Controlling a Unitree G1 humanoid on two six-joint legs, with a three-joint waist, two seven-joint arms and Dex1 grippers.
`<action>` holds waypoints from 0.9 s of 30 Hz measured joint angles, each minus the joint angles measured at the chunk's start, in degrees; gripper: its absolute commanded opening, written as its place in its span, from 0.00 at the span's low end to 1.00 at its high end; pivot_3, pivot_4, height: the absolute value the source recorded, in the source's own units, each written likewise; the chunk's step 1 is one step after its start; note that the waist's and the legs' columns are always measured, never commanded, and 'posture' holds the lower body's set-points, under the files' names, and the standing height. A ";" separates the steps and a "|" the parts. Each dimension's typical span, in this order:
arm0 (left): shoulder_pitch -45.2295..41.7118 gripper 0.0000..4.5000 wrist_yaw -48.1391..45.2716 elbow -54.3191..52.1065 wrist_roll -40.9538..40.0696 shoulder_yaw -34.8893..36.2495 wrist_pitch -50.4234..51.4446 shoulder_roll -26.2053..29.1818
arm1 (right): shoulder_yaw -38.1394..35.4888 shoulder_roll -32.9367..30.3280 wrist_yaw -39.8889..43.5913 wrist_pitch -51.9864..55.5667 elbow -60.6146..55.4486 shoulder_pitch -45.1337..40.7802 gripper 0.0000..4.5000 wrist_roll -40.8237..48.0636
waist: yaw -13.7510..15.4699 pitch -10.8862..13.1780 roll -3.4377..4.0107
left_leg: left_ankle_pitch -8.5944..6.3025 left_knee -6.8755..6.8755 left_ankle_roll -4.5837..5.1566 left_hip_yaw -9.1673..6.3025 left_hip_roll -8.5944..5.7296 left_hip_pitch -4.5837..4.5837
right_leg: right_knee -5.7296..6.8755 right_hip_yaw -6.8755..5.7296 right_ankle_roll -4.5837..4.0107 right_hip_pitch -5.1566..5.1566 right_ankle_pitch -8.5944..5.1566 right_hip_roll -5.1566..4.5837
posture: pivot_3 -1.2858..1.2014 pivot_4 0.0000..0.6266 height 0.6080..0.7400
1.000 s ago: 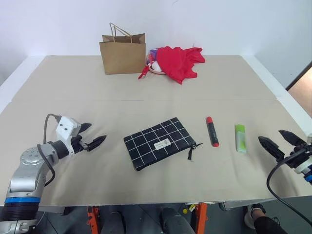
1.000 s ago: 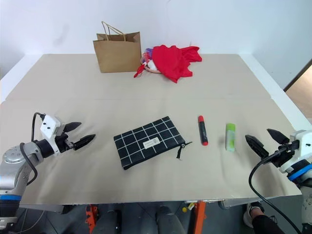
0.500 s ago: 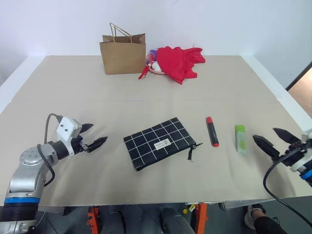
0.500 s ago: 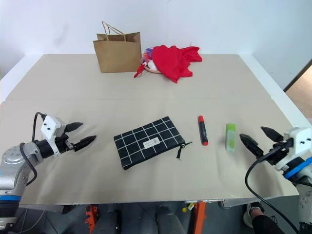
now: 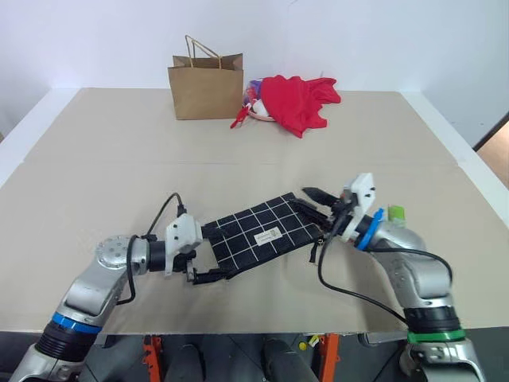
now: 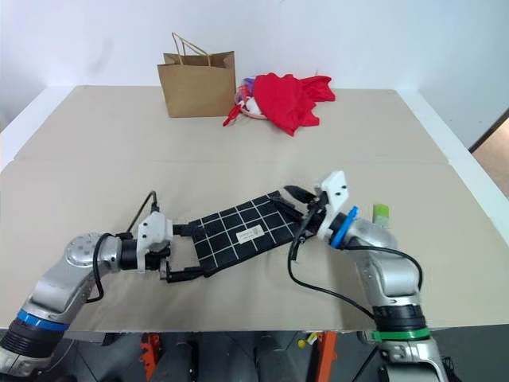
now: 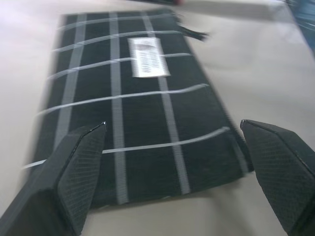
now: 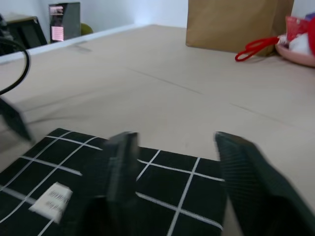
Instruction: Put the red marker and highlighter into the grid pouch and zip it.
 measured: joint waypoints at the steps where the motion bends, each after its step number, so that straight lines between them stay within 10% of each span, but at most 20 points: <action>1: -0.01 1.00 -0.30 0.00 0.39 -0.60 -0.41 -0.12 | 1.04 0.25 0.00 -0.25 0.91 0.02 0.14 -0.71 | 0.06 0.00 0.00 | 0.00 0.00 0.00 -0.16 -0.01 -0.03 | 0.01 -0.20 -0.08 0.01 -0.03 0.00 | 0.52 0.24 1.00; 3: 0.01 1.00 -1.30 -0.27 1.20 -1.32 -1.82 -0.08 | 2.36 0.30 -0.14 -3.12 5.17 1.80 0.01 -4.80 | 0.16 0.00 0.00 | 0.00 -0.01 0.00 -0.40 0.00 -0.04 | 0.08 -0.46 -0.21 0.04 -0.10 0.00 | 0.52 0.24 1.00; 27: 1.32 1.00 -1.33 2.84 6.12 -1.32 -11.46 0.56 | 2.66 1.63 0.21 -1.86 0.24 2.83 0.01 -5.03 | 0.01 0.01 0.07 | 0.04 0.02 0.03 -0.58 0.01 0.30 | 0.10 -0.63 0.05 0.54 -0.30 0.00 | 0.52 0.24 1.00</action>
